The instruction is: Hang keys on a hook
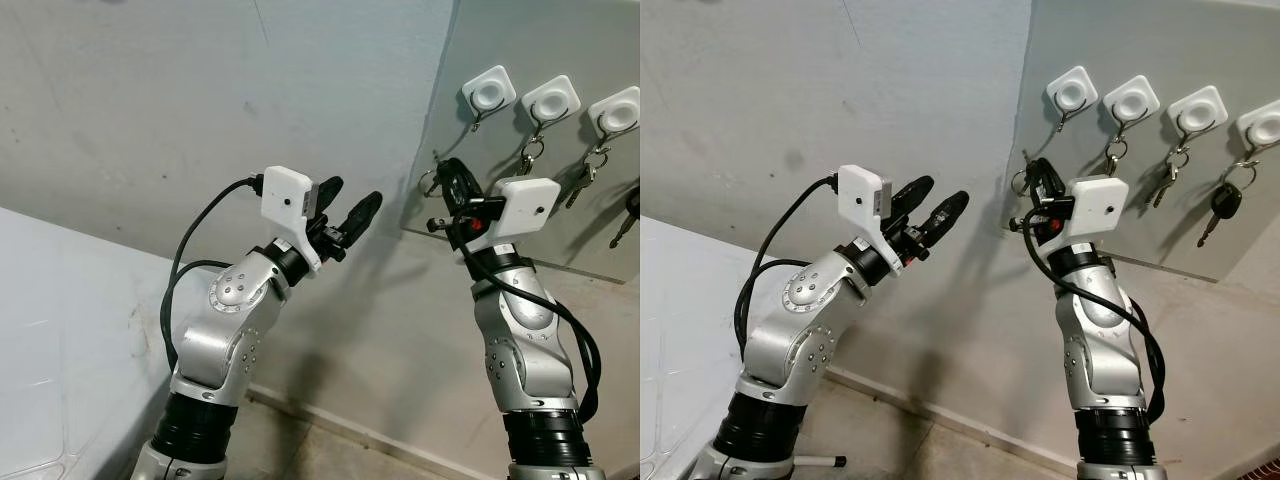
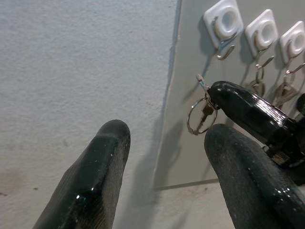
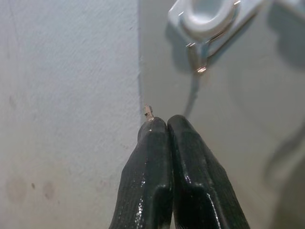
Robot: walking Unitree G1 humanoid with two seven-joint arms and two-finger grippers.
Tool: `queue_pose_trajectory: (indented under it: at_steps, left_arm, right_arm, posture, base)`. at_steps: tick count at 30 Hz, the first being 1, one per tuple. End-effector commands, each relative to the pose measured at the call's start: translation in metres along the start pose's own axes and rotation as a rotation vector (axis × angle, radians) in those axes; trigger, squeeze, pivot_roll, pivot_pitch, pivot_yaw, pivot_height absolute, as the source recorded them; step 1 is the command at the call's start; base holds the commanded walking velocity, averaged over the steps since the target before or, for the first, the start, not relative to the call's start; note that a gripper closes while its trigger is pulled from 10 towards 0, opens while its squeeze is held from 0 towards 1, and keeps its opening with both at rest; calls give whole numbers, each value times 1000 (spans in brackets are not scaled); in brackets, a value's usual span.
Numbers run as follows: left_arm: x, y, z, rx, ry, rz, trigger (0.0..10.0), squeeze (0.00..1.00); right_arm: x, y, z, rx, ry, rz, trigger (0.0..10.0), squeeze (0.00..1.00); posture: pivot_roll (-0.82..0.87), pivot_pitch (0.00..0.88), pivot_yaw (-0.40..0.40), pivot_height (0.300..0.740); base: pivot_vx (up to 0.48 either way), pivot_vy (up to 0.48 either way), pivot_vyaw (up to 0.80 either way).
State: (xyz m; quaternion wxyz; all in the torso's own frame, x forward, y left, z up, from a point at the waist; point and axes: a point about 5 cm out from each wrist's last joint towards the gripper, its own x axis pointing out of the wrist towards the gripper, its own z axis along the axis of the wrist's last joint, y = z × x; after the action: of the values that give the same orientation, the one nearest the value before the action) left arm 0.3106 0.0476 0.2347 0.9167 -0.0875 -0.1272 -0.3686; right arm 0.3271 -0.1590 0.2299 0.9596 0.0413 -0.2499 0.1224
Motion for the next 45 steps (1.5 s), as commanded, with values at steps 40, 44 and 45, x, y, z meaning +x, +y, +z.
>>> queue_pose_trajectory:
  at_steps: [40, 44, 45]
  left_arm:
    - [3, -7, 9, 1, -22, -34, 10000, 0]
    - [3, -8, 10, -4, -24, -34, 10000, 0]
    - [3, -8, 10, -2, -26, -33, 10000, 0]
  right_arm:
    - [22, -14, 48, 41, -254, -27, 10000, 0]
    - [22, -18, 45, 39, -234, -74, 10000, 0]
    - [20, -21, 43, 35, -224, -92, 10000, 0]
  posture:
    - [-9, 57, -7, 740]
    - [-8, 59, -8, 740]
    - [-8, 59, -8, 740]
  base:
    - [0, 0, 0]
    - [0, 0, 0]
    - [0, 0, 0]
